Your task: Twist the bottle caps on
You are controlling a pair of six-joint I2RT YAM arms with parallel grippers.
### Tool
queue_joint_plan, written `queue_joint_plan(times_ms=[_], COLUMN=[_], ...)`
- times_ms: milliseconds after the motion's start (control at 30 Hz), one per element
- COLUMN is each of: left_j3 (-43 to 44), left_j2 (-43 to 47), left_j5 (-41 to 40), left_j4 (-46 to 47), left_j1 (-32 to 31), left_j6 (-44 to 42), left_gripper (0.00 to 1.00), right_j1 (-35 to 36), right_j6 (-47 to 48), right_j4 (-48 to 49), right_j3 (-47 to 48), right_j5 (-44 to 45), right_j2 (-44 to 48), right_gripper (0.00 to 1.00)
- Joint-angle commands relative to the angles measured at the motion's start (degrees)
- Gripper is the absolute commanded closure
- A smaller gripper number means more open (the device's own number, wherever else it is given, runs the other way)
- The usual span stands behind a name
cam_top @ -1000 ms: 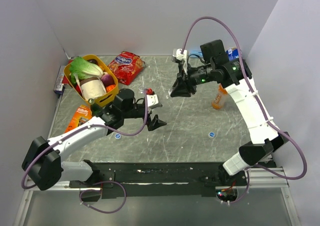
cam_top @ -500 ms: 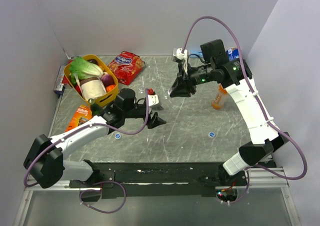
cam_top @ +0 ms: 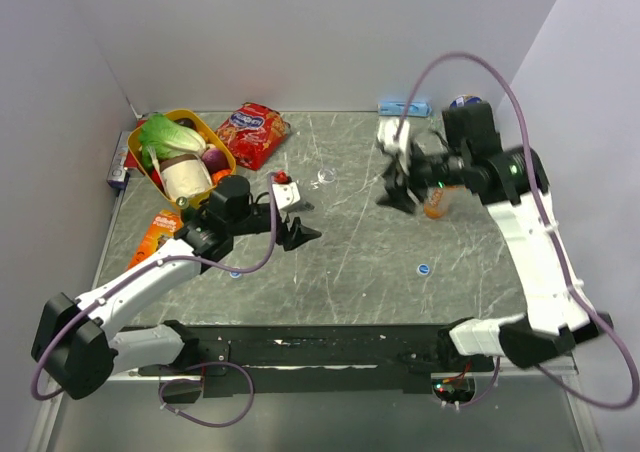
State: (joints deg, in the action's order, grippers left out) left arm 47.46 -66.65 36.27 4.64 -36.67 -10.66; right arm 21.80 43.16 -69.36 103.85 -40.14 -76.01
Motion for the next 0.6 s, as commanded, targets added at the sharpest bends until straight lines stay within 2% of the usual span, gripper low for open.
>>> queue_joint_plan(times_ms=[0, 33, 67, 100, 200, 300, 567], left_j3=[-1.58, -3.24, -3.69, -3.78, -2.12, -1.5, -0.79], left_j2=[3.45, 4.16, 5.03, 5.04, 4.34, 4.6, 4.95], left_j5=[-4.0, -5.41, -6.2, -6.3, -5.95, -5.25, -4.1], left_j4=[2.62, 3.96, 4.66, 4.67, 1.87, 0.45, -3.41], left_j1=[0.1, 0.1, 0.19, 0.1, 0.1, 0.1, 0.1], left_j6=[1.24, 2.21, 1.7, 1.26, 0.29, 0.02, -0.59], left_gripper=[0.76, 0.88, 0.94, 0.99, 0.99, 0.99, 0.99], right_j1=[-4.56, -5.36, -6.15, -7.46, -8.88, -9.76, -12.56], right_j6=[20.52, 28.48, 32.48, 40.26, 50.84, 54.74, 57.57], right_j4=[-4.47, -3.86, -3.33, -2.89, -0.52, 1.07, 9.85], right_j3=[-20.01, -24.01, -27.88, -35.05, -47.11, -54.34, -62.89], right_j5=[6.64, 8.05, 10.67, 11.83, 15.44, 17.11, 19.49], right_j2=[9.01, 12.78, 14.55, 16.4, 22.21, 24.24, 19.59], right_gripper=[0.33, 0.32, 0.32, 0.32, 0.33, 0.35, 0.37])
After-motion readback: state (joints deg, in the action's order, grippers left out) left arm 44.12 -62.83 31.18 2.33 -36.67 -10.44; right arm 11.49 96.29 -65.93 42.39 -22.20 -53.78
